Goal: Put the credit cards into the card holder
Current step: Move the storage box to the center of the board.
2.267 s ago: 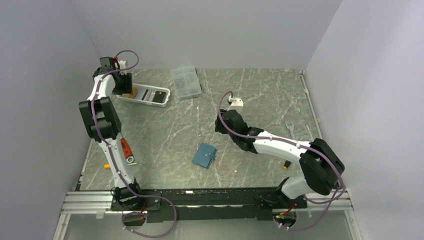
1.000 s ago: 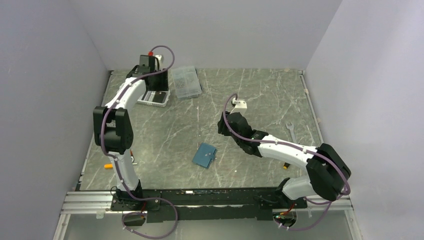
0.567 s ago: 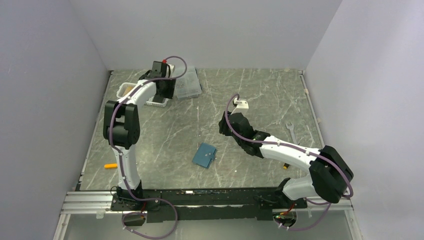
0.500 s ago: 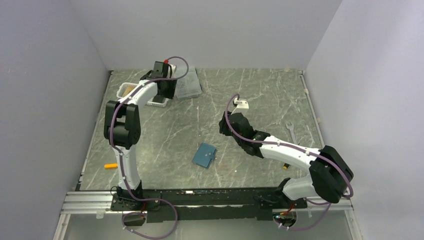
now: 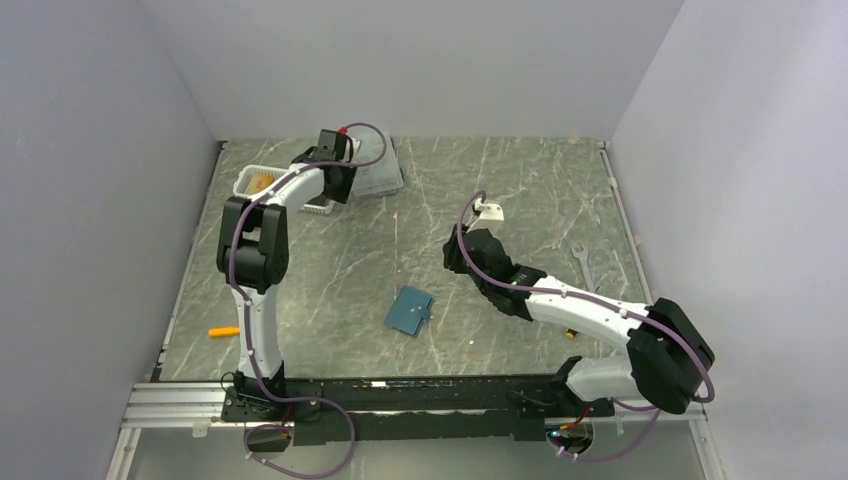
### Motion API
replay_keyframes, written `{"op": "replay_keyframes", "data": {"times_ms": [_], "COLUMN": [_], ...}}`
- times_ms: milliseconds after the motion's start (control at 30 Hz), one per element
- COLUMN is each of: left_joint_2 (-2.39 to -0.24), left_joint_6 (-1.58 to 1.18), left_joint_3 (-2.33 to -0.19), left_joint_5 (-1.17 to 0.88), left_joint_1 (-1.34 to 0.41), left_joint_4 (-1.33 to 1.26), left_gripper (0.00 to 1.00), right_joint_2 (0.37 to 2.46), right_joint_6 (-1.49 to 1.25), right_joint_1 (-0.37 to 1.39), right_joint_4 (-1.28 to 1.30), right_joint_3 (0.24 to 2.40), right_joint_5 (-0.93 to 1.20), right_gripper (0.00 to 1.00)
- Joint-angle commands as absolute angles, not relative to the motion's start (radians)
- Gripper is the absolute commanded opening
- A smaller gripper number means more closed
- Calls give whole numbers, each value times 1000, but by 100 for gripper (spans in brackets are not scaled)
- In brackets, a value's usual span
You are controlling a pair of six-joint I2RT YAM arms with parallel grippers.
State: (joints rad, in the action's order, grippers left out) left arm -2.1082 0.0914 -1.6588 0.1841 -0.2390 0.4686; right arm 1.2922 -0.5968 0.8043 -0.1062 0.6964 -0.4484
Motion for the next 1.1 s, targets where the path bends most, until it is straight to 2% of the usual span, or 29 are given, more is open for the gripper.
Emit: {"op": "replay_keyframes", "data": {"times_ms": [0,167,300,433,600,1067], "left_joint_2": [-2124,-2145,-2172,-2178,-2183,-2080], "left_joint_6": [103,101,107,109,135,110], "left_joint_3": [-1692,-1721,-1754,-1760,-1751,-1583], "left_joint_5": [211,215,231,234,256,245], "left_joint_1": [-244,-243,-243,-245,-254,-281], "left_joint_4": [459,476,510,521,530,531], "left_gripper": [49,47,38,34,32,23], "right_joint_2": [1254,1254,1256,1254,1249,1216], "right_joint_6": [-610,-610,-609,-606,-596,-583], "right_joint_1": [801,800,799,800,800,801], "right_joint_4": [-119,-121,-123,-125,-121,-108], "right_joint_3": [689,689,689,689,693,690], "right_joint_5": [-477,-479,-481,-484,-492,-513], "right_gripper": [39,38,37,37,36,36]}}
